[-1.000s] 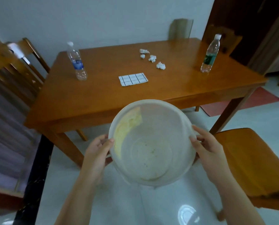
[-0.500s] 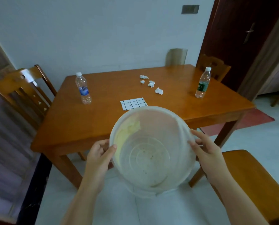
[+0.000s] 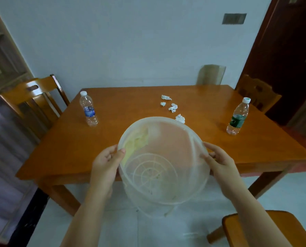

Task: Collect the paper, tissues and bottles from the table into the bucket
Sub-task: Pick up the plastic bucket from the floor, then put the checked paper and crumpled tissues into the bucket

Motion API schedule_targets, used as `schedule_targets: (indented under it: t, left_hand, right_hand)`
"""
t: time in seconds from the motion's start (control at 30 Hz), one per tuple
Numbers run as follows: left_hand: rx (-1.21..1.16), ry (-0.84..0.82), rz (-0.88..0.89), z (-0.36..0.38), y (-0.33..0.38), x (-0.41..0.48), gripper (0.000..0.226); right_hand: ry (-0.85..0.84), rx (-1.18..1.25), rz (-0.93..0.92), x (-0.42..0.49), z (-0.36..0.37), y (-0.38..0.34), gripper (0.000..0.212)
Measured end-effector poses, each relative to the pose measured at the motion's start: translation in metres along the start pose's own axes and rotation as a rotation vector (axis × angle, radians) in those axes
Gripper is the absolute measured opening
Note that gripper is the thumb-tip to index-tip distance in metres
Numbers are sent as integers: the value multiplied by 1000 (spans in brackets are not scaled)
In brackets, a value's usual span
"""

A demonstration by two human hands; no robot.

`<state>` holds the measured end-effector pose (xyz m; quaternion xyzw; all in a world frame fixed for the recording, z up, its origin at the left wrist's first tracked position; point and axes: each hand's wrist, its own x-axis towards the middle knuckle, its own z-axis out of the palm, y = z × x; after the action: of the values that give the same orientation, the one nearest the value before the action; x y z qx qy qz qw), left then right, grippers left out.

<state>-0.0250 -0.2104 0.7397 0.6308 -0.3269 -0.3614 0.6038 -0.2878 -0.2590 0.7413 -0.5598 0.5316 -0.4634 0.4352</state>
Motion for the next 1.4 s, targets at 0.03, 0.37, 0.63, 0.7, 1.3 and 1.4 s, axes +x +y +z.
schedule_targets:
  t: [0.03, 0.37, 0.63, 0.7, 1.3, 1.4]
  left_hand:
    - [3, 18, 18, 3, 3, 5, 28]
    - [18, 204, 56, -3, 12, 79, 19]
    - [15, 278, 74, -26, 17, 172, 34]
    - [13, 286, 99, -30, 17, 193, 34]
    - [221, 577, 119, -18, 15, 250, 31]
    - [250, 639, 127, -14, 17, 252, 31]
  right_hand:
    - [-27, 12, 3, 13, 1, 1, 25]
    - [-209, 41, 46, 120, 69, 22, 33]
    - [-306, 30, 132, 212, 151, 12, 31]
    - [-324, 27, 134, 230, 167, 12, 30]
    - [-556, -488, 1, 359, 208, 131, 29]
    - [-649, -614, -46, 368, 213, 157, 33]
